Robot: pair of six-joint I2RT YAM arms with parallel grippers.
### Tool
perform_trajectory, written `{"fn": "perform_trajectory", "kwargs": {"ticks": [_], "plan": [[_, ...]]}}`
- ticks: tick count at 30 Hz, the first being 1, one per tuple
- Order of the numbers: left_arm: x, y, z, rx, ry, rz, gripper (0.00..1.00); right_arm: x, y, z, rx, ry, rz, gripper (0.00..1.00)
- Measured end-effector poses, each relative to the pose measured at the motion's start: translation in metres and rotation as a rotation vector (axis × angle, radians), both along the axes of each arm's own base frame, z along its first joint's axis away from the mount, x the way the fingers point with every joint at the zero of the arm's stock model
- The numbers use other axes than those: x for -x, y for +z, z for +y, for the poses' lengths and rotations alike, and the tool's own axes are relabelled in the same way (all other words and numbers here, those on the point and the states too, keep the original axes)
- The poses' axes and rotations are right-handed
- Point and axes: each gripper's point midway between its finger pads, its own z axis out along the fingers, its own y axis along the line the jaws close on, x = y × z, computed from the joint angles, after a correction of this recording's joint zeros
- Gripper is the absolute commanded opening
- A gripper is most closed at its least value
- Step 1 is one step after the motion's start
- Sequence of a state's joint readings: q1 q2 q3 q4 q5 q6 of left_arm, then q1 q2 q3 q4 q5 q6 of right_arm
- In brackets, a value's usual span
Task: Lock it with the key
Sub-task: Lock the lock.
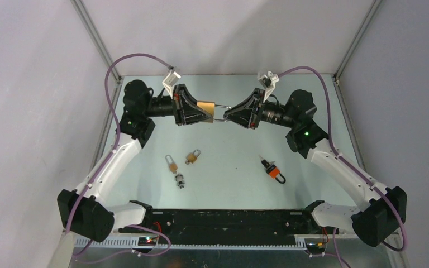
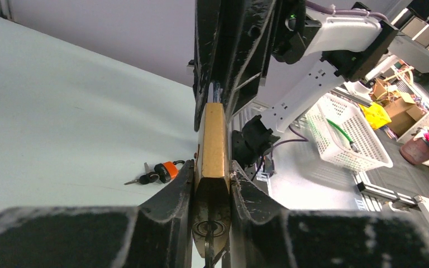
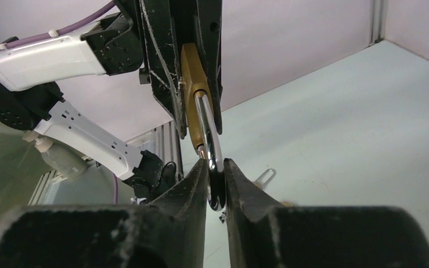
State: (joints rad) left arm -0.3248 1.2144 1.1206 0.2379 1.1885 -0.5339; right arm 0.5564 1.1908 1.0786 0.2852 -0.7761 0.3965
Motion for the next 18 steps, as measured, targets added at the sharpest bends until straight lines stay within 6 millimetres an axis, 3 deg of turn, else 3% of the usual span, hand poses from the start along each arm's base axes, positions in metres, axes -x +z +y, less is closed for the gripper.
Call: {"fn": "perform_trajectory", "kwargs": {"ticks": [3,18], "plan": [[0.005,0.001,0.001,-0.001,-0.018,-0.004,0.00,0.002,-0.001,0.005,-0.001,0.016,0.001,0.00],[0.010,0.012,0.006,0.019,0.018,-0.042,0.00,0.006,0.010,0.018,-0.042,-0.012,-0.042,0.00]]}}
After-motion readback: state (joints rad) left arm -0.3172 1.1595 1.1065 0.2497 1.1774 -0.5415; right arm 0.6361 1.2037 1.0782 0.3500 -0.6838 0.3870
